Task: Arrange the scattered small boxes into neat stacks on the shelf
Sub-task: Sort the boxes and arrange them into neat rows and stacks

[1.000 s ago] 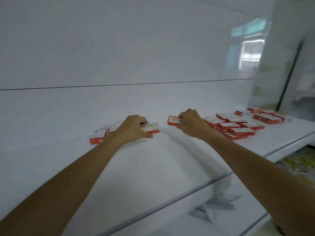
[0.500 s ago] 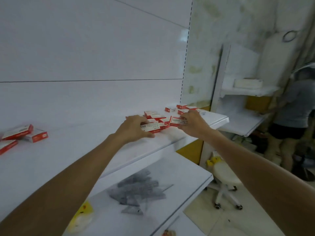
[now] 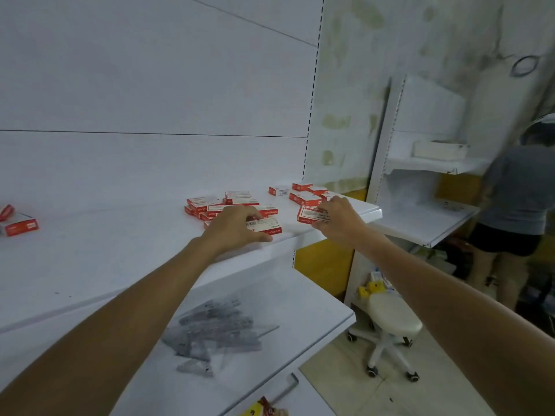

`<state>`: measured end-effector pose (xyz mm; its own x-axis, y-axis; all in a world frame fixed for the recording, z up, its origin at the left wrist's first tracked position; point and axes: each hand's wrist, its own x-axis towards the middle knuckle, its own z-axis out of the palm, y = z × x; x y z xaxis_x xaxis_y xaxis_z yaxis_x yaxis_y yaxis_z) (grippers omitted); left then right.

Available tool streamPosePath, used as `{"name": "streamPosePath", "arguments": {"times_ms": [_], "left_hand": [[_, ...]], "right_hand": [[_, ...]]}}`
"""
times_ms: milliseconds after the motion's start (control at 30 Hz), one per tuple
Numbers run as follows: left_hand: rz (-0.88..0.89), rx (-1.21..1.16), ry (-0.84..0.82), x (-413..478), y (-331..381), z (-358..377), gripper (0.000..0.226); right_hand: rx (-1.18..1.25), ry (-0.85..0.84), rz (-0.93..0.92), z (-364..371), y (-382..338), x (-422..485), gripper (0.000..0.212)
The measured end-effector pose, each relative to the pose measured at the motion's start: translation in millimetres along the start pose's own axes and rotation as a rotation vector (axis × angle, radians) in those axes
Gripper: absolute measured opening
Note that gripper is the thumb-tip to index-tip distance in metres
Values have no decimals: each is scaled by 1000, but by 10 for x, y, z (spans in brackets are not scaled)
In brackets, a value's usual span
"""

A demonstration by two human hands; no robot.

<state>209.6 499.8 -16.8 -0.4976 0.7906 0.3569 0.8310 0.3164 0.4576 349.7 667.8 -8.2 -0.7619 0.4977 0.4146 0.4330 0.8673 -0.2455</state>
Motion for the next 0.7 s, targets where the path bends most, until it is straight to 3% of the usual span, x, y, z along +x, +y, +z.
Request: {"name": "streamPosePath", "arguments": {"times_ms": [133, 333, 700], "left_hand": [[-21, 39, 27, 146, -67, -53, 57], [-102, 66, 69, 446, -339, -222, 56], [-295, 88, 179, 712, -642, -177, 42]], "right_hand": [[6, -27, 22, 167, 66, 261, 50], [8, -53, -7, 255, -41, 722, 39], [103, -173, -287, 723, -219, 1501, 32]]}}
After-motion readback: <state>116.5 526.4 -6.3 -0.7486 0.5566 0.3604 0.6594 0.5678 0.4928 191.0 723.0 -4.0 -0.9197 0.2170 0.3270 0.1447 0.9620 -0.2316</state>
